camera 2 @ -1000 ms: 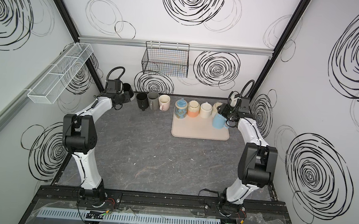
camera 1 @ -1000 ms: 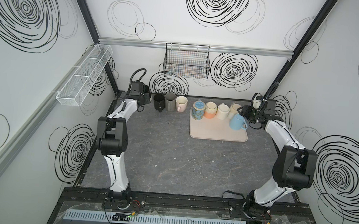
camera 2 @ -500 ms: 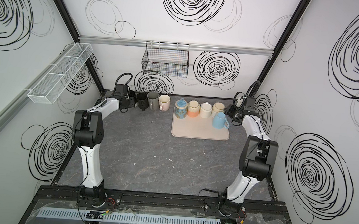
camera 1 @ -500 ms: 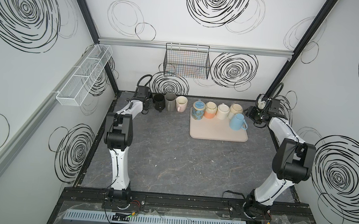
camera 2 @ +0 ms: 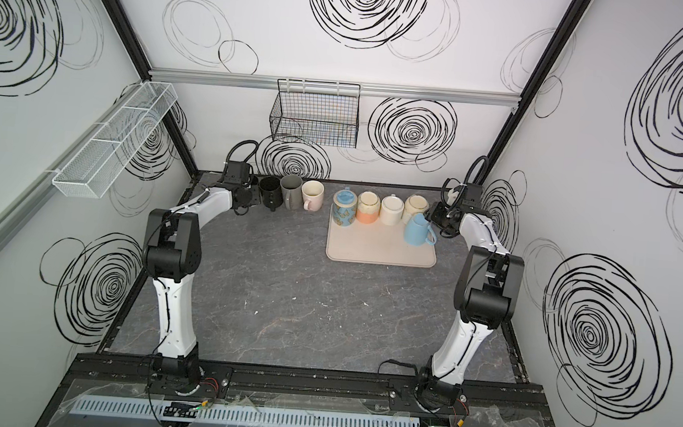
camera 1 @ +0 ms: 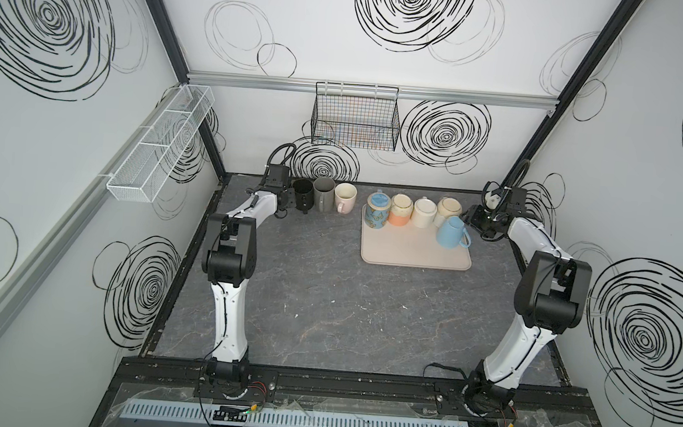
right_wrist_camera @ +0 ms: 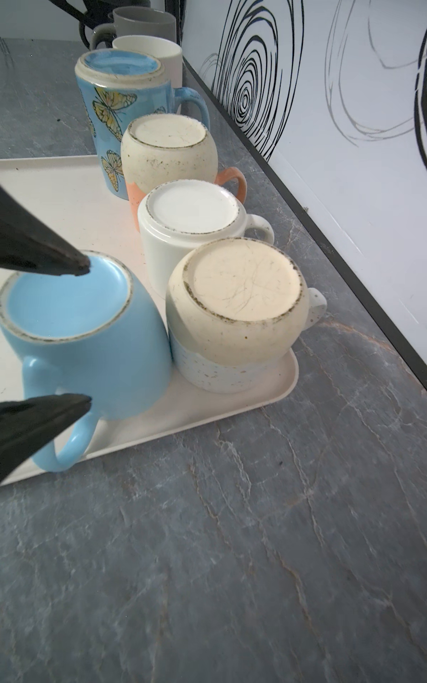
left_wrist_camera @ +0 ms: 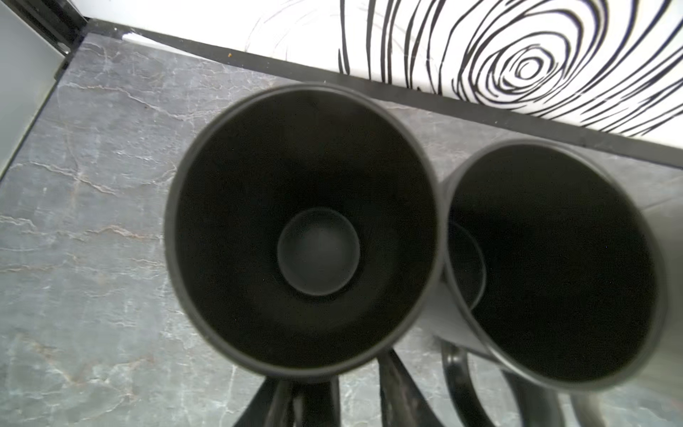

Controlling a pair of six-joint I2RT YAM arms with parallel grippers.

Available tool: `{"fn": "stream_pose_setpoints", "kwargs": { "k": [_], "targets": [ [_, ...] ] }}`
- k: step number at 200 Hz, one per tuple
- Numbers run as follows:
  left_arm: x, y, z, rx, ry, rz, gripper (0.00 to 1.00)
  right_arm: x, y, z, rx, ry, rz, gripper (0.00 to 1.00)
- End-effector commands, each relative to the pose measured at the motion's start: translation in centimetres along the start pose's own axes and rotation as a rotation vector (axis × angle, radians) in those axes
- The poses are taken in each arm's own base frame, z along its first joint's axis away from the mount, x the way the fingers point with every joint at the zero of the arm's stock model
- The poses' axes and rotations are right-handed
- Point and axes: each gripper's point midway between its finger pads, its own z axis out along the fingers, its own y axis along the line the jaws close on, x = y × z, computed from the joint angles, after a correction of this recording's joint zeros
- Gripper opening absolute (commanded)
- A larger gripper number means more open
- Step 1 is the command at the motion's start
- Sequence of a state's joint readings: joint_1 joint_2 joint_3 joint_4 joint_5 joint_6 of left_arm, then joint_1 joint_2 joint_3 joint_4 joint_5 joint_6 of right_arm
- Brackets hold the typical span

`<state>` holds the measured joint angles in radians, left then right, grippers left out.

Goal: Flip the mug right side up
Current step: 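Lower the right gripper onto the upside-down light blue mug while the left draws back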

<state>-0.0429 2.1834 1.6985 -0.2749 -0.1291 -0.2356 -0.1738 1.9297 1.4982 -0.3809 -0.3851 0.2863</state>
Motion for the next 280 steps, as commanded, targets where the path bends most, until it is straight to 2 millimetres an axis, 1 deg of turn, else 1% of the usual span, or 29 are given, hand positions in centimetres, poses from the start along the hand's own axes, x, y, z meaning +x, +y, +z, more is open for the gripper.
{"fn": "stream_pose_setpoints", "kwargs": {
  "k": [1, 30, 62, 84, 112, 129, 156, 191, 224, 253, 280],
  "targets": [
    [-3.8, -0.9, -2.8, 0.021, -0.104, 0.008, 0.46, 0.1, 0.1, 0.6, -0.019, 0.032, -0.009, 0.56],
    [-4.3, -0.8, -4.8, 0.027, -0.119, 0.013, 0.48, 0.5, 0.0, 1.2, -0.035, 0.057, -0.006, 0.56],
    [-4.4, -0.8, -7.9, 0.043, -0.142, 0.020, 0.49, 1.1, -0.3, 1.9, -0.035, 0.089, 0.009, 0.56],
    [-3.5, -0.9, -9.7, 0.056, -0.151, 0.024, 0.50, 2.1, 0.1, 2.0, -0.047, 0.118, 0.015, 0.55],
    [-2.1, -1.7, -11.9, 0.098, -0.167, 0.011, 0.50, 3.3, 0.9, 1.5, -0.053, 0.141, 0.009, 0.55],
    [-0.7, -2.5, -12.9, 0.121, -0.170, 0.013, 0.51, 4.2, 1.5, 1.2, -0.057, 0.154, 0.004, 0.55],
    [1.4, -4.1, -14.4, 0.167, -0.179, 0.011, 0.51, 6.1, 3.1, 1.1, -0.071, 0.186, 0.007, 0.55],
    [4.9, -6.5, -16.0, 0.236, -0.174, 0.012, 0.51, 9.3, 5.9, 1.6, -0.094, 0.224, -0.021, 0.56],
    [8.2, -8.5, -16.9, 0.299, -0.152, 0.011, 0.51, 11.7, 8.6, 2.2, -0.105, 0.256, -0.031, 0.56],
    [11.1, -10.4, -17.7, 0.351, -0.122, 0.021, 0.51, 12.5, 10.4, 1.8, -0.139, 0.230, -0.013, 0.56],
    [13.8, -12.7, -18.4, 0.393, -0.087, 0.021, 0.51, 12.1, 12.0, 0.3, -0.234, 0.164, -0.004, 0.56]
  ]
}}
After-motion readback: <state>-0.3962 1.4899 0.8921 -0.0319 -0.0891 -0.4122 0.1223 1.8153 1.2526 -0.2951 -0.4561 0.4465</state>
